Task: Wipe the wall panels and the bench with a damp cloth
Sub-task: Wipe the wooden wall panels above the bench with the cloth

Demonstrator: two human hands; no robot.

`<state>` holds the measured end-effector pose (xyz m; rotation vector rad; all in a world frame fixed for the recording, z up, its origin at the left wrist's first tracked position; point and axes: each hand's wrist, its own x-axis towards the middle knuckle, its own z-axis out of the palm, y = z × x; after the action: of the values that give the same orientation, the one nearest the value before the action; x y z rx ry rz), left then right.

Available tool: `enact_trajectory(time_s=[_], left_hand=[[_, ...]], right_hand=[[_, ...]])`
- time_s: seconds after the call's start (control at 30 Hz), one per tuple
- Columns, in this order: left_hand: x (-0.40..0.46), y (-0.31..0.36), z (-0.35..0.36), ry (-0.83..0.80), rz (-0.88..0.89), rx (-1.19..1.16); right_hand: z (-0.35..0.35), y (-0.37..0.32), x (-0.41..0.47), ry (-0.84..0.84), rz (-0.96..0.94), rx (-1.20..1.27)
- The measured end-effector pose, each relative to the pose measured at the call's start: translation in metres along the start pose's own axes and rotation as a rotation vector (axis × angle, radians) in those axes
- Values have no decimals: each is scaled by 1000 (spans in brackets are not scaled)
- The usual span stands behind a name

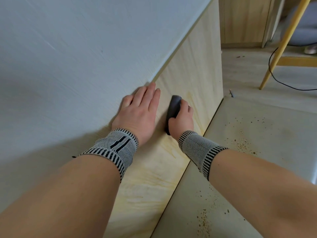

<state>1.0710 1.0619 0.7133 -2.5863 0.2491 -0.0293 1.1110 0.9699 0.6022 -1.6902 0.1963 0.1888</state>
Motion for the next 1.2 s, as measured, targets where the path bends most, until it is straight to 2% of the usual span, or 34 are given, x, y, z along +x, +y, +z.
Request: enact_trajectory(time_s=[0.13,0.2,0.33,0.47,0.53,0.57,0.67,0.7,0.83,0.9,0.93,1.03,1.07,1.1,1.2], left_hand=[[-1,0,-1,-10,-5,3],[-1,1,-3,-32,-10,-3],[-1,1,-2,-38,-17,-5],[0,1,-2,-20,-13,-2],[-1,1,-3,-27,-13,5],[-1,1,-3,-20,-14,7],[-1,1,-5,-29,-13,12],[-1,1,-4,-47,-17,13],[0,2,-4,-38,-11,36],[0,2,-3,-43,-13,42],[0,2,-2,-39,-11,44],[2,0,1,16,-5,47],[2,0,3,31,-1,60],[3,-1,5,51,-4,69],[3,-2,8,80,3,96]], right_hand=[[8,-17,-20,5,-280,72],[10,-8,-21,6,-309,60],[2,-2,-8,-12,56,51],[8,-20,-19,26,-125,185],[13,-11,-22,35,-143,195],[13,-5,-21,35,-95,178],[5,4,-12,-42,210,92],[4,1,-12,-56,222,75],[8,-12,-33,-33,-130,155],[13,-2,-39,-36,-205,121],[12,4,-35,-36,-156,92],[2,8,-9,-77,216,51],[-1,4,-3,-81,265,30],[-2,-3,2,-49,228,26],[-1,-28,4,95,-181,114]])
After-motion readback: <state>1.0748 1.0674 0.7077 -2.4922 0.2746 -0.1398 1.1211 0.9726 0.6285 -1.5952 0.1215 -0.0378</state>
